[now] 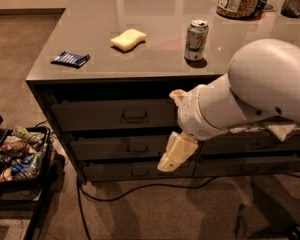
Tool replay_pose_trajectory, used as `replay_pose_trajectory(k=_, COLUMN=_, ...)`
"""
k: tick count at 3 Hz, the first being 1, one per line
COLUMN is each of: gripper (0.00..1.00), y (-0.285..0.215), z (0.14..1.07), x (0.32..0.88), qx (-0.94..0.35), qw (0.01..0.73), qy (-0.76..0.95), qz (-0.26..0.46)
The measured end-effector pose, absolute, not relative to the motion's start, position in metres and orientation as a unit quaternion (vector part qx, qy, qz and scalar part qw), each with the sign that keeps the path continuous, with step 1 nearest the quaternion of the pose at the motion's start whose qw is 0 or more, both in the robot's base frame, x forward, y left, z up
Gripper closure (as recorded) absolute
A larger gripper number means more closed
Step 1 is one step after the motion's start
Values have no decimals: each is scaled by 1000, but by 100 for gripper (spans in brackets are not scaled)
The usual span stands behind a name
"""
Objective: Open top drawer
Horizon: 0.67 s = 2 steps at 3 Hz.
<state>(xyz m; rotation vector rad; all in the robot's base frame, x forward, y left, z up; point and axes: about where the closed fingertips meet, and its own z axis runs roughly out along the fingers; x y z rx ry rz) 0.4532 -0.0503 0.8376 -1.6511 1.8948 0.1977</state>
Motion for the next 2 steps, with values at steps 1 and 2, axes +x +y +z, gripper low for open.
replay_pose_trajectory(k=1, gripper=0, y=-48, z=837, x=450, qx=-624, qw=306, qy=715, qz=74)
replay_pose_trajectory(k=2, gripper=0, y=-49, z=819, x=463, qx=-625, qw=309, qy=712, qz=78)
